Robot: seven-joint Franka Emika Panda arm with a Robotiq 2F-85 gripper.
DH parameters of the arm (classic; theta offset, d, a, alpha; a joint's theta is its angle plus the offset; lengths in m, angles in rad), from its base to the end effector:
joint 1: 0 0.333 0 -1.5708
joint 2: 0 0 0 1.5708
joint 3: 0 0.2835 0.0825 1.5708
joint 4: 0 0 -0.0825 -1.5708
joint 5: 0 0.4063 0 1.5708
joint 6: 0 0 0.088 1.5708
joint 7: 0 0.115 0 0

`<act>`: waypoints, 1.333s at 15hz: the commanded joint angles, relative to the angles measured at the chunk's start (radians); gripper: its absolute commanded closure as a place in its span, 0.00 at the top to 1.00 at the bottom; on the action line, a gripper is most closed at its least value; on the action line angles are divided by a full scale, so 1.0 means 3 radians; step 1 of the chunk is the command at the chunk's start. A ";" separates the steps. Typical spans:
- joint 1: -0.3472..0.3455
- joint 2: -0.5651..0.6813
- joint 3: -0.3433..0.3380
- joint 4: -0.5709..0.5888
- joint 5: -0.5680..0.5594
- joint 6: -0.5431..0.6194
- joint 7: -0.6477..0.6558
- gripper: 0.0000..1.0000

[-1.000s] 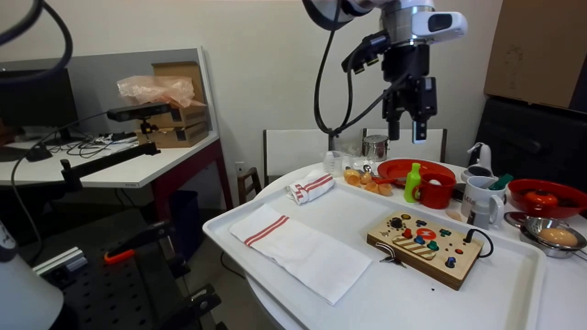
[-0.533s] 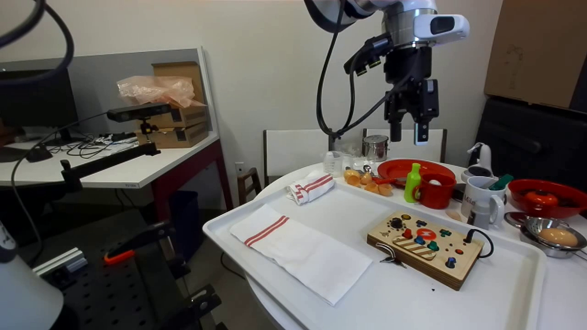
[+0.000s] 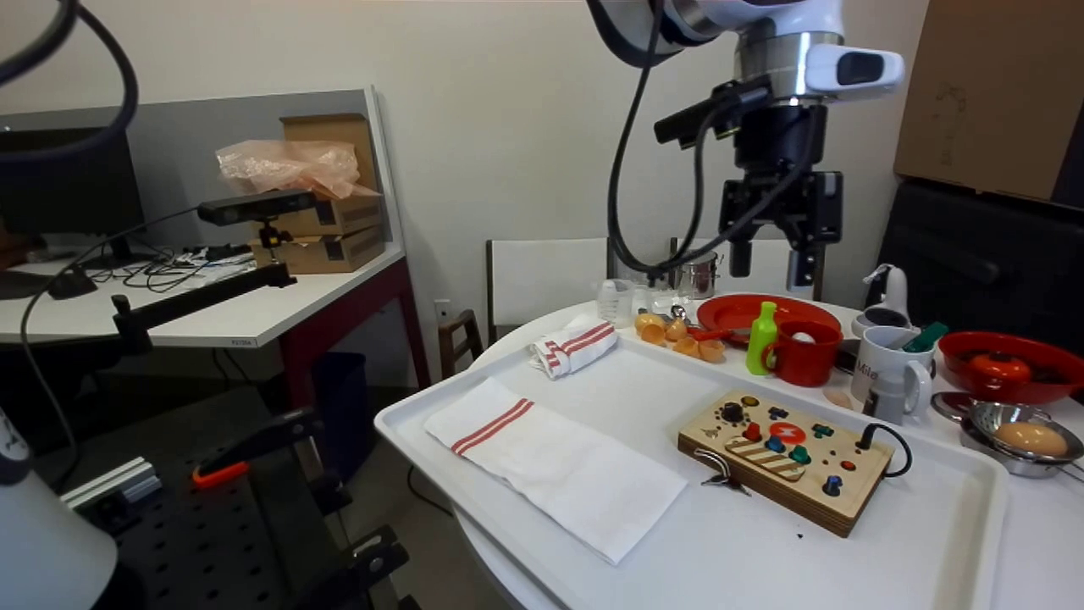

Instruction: Press the orange button on the right side of the wooden board then fold the white and red tea towel

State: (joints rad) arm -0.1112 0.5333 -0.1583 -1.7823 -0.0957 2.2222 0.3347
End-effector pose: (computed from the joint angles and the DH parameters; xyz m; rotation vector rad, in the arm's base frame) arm 0.6243 -0.1726 0.2021 2.8797 -0.7731 -0.1249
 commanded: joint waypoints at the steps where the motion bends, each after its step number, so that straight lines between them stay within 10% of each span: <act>1: -0.0227 0.0342 0.0036 0.0421 0.0273 -0.0093 -0.0392 1.00; 5: -0.0353 0.0611 0.0035 0.0724 0.0397 -0.0168 -0.0544 0.98; 6: -0.0362 0.0661 0.0034 0.0775 0.0403 -0.0164 -0.0559 0.74; 17: -0.0346 0.1082 -0.0049 0.1231 0.0424 -0.0072 -0.0255 0.01; 20: -0.0358 0.1166 -0.0068 0.1290 0.0478 -0.0087 -0.0140 0.00</act>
State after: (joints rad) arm -0.2147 0.8378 -0.1702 -1.4533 0.0146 2.2151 0.2601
